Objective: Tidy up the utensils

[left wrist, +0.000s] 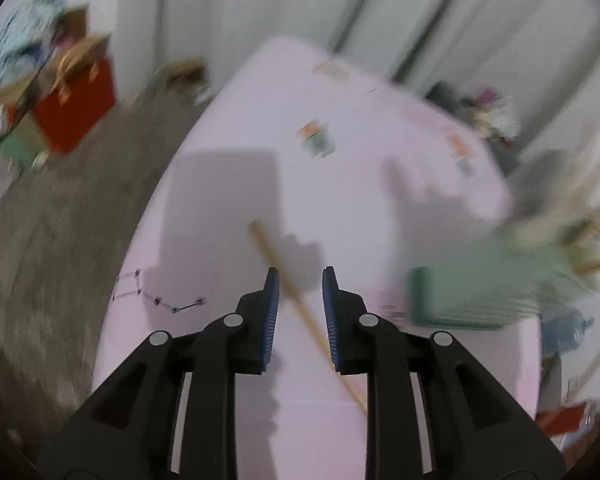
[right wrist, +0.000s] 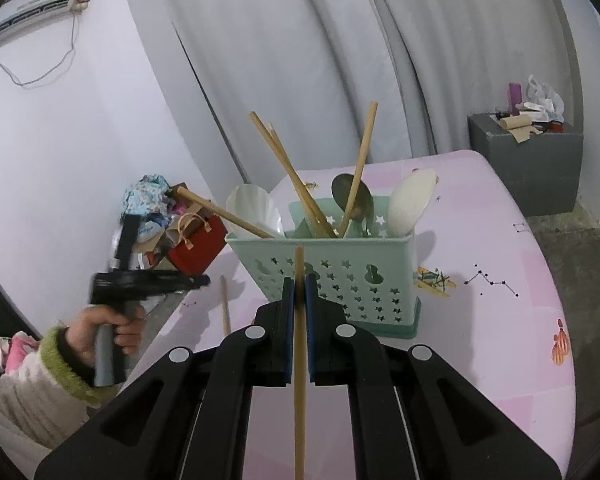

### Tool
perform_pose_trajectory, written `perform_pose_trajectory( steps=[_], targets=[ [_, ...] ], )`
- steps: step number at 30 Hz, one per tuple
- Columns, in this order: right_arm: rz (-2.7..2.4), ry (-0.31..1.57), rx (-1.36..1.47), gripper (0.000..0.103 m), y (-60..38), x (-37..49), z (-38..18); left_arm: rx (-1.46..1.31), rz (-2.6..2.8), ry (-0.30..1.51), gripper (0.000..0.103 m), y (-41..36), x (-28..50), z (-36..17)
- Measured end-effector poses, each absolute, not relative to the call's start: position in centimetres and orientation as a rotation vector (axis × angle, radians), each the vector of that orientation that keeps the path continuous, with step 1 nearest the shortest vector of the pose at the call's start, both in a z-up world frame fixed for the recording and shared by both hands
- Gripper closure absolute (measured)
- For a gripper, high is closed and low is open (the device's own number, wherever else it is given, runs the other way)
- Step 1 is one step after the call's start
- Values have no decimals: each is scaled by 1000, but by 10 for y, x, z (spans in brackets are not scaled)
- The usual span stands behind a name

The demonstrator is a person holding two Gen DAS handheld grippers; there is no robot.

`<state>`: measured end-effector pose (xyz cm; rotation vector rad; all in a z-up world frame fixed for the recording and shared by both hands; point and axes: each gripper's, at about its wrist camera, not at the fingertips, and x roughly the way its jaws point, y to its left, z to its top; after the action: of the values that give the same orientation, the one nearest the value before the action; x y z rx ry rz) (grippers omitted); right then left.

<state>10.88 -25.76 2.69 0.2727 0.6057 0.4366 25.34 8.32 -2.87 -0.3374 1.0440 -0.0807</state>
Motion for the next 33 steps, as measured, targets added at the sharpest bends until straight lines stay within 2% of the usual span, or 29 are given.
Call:
perform_pose_trajectory(
  steps=[3,9,11,20,28,33],
  targets=[
    [438,616,277,97,-258,111,24,-369,-61,1113,82,88,266,-54],
    [442,626,275,97,-258,113,23,-281,-32,1082,83,75,277,-54],
    [443,626,278,97,-258,113,23,-241,-12,1073,93,69,284,-56],
    [444,626,278,97,-259,112,23,-299,-7,988,98,68,277,-50],
    [446,612,276,97,-259,111,25,-399,-107,799,99,72,242,10],
    [439,594,281,97,-262,109,30,-405,-210,601,99,66,197,82]
  ],
)
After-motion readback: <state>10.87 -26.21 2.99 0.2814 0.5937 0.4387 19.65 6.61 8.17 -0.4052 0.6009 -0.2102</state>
